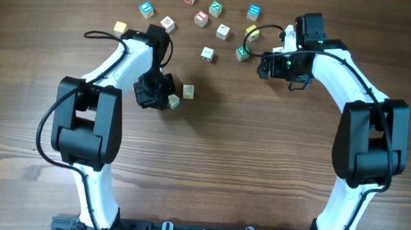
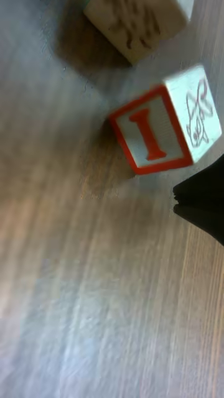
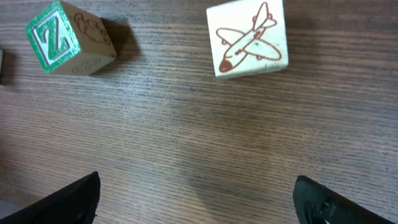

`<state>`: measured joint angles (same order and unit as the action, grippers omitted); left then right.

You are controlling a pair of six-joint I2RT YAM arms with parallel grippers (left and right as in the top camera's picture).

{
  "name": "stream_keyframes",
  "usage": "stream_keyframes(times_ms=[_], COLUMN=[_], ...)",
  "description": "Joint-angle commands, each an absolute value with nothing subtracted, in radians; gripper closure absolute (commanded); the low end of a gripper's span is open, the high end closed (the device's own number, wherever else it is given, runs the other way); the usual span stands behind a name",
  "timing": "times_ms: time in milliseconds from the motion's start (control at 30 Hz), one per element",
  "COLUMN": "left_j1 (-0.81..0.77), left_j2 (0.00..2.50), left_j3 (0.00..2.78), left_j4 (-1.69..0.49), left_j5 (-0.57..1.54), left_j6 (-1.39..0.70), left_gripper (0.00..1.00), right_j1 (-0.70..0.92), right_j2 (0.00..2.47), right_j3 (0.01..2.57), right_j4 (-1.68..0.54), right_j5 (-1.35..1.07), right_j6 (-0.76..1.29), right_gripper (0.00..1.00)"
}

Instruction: Form a circle

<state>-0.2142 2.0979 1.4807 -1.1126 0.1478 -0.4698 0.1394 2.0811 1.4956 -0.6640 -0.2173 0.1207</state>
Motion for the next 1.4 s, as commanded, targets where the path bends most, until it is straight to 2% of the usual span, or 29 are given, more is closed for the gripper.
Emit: stream_keyframes(times_ms=[0, 67, 167, 233, 267, 300, 333, 400, 467, 533, 833, 1067, 1233, 1367], left_j1=[-0.234, -0.231, -0.197, -0.179, -0.176, -0.175, -0.175, -0.176, -0.186, -0.2, -0.282, -0.286, -0.285, -0.286], left_j2=[2.082, 2.08, 2.033, 1.979, 1.948, 1.926, 1.918, 1.917, 1.929, 1.93, 1.93, 1.93, 1.93, 1.93], left_j3=[1.428, 1.427, 1.454, 1.481, 1.483, 1.483, 1.483, 1.483, 1.47, 1.437, 1.278, 1.259, 1.221, 1.217], left_j4=[-1.111, -1.119, -1.12, -1.105, -1.071, -1.037, -1.016, -0.998, -1.005, -0.989, -0.857, -0.813, -0.747, -0.723], left_j5=[0.137, 0.046, 0.031, 0.032, 0.032, 0.032, 0.032, 0.038, 0.083, 0.135, 0.137, 0.115, 0.081, 0.081], left_j6=[-0.479, -0.471, -0.392, -0.331, -0.278, -0.231, -0.203, -0.135, -0.081, -0.038, -0.03, -0.03, -0.03, -0.03], left_gripper=[0.96, 0.96, 0.96, 0.9, 0.77, 0.55, 0.46, 0.34, 0.31, 0.29, 0.32, 0.45, 0.45, 0.52], right_j1=[0.138, 0.137, 0.137, 0.137, 0.137, 0.137, 0.137, 0.137, 0.137, 0.137, 0.137, 0.137, 0.137, 0.137], right_j2=[2.053, 2.046, 1.983, 1.937, 1.914, 1.903, 1.898, 1.901, 1.908, 1.911, 1.911, 1.911, 1.911, 1.911], right_j3=[1.513, 1.515, 1.564, 1.595, 1.601, 1.601, 1.6, 1.595, 1.595, 1.595, 1.595, 1.595, 1.595, 1.595], right_j4=[-0.687, -0.693, -0.694, -0.692, -0.684, -0.682, -0.683, -0.69, -0.691, -0.687, -0.682, -0.682, -0.682, -0.682], right_j5=[-0.239, -0.248, -0.241, -0.241, -0.242, -0.241, -0.241, -0.241, -0.241, -0.241, -0.241, -0.241, -0.241, -0.241], right_j6=[0.133, 0.133, 0.131, 0.134, 0.134, 0.134, 0.134, 0.133, 0.133, 0.133, 0.134, 0.134, 0.133, 0.133], right_gripper=[0.0, 0.0, 0.02, 0.0, 0.0, 0.0, 0.0, 0.0, 0.0, 0.0, 0.0, 0.0, 0.0, 0.0])
